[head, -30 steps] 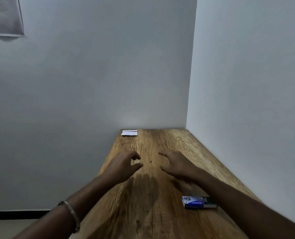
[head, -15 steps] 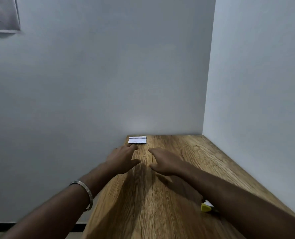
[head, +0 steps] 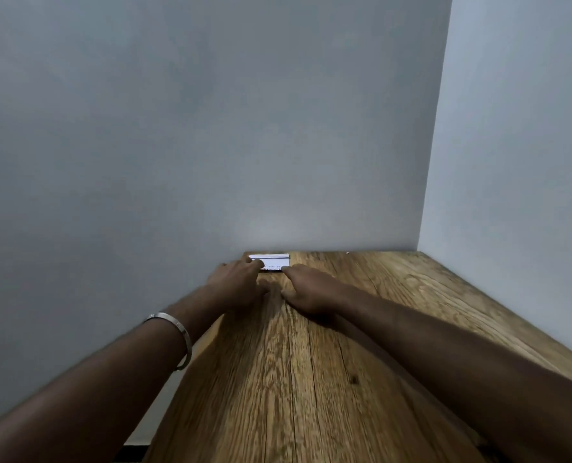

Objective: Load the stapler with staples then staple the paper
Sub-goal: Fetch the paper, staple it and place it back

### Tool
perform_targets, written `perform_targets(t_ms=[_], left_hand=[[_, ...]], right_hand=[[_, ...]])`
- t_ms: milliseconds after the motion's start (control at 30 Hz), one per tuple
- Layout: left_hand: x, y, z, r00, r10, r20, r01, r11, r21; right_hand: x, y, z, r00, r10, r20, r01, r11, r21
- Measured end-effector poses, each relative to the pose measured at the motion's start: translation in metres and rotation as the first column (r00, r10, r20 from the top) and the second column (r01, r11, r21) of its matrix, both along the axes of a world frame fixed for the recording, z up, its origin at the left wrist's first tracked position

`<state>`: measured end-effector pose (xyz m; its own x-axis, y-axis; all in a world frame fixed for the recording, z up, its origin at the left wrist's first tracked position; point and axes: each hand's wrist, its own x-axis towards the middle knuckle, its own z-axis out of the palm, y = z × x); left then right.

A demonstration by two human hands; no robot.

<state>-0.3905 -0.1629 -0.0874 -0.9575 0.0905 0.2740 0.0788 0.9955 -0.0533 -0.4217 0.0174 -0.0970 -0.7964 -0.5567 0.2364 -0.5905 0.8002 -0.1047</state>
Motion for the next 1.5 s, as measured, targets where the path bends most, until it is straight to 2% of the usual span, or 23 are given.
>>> perform_targets(t_ms=[200,400,500,600,767,967,1300,1500], left_hand=[[-0.037,-0.007,-0.010,1.000,0.016,0.013,-0.017,0.998,0.058],[-0.049,-0.005,-0.013,0.996,-0.007,0.083,0.009,1.000,-0.023],[-0.043,0.002,-0.015,0.992,0.014,0.122,-0.016,1.000,0.009],[-0.025,0.008,-0.016,0.994,0.037,0.101,-0.039,0.999,0.016],[0.027,0.022,-0.011,0.991,0.032,0.133,-0.035,0.999,0.020],[0.112,0.042,0.000,0.977,0.026,0.213,-0.036,0.998,0.046],[0.262,0.087,0.008,0.979,-0.028,0.200,0.038,0.998,-0.045],[0.331,0.109,0.008,0.984,-0.100,0.145,0.117,0.986,-0.115]], right_hand=[[-0.038,-0.019,-0.001,1.000,-0.006,0.012,0.005,0.993,0.119],[-0.050,-0.031,-0.001,0.994,0.011,0.106,-0.033,0.978,0.207],[-0.044,-0.027,-0.001,0.992,0.021,0.126,-0.047,0.976,0.211],[-0.027,-0.017,0.001,0.989,0.042,0.139,-0.070,0.975,0.209],[0.026,0.001,0.005,0.983,0.072,0.170,-0.101,0.980,0.169],[0.114,0.025,0.016,0.975,0.110,0.191,-0.149,0.968,0.203],[0.257,0.081,0.019,0.978,0.139,0.153,-0.164,0.972,0.166],[0.321,0.109,0.014,0.979,0.195,0.056,-0.200,0.972,0.124]])
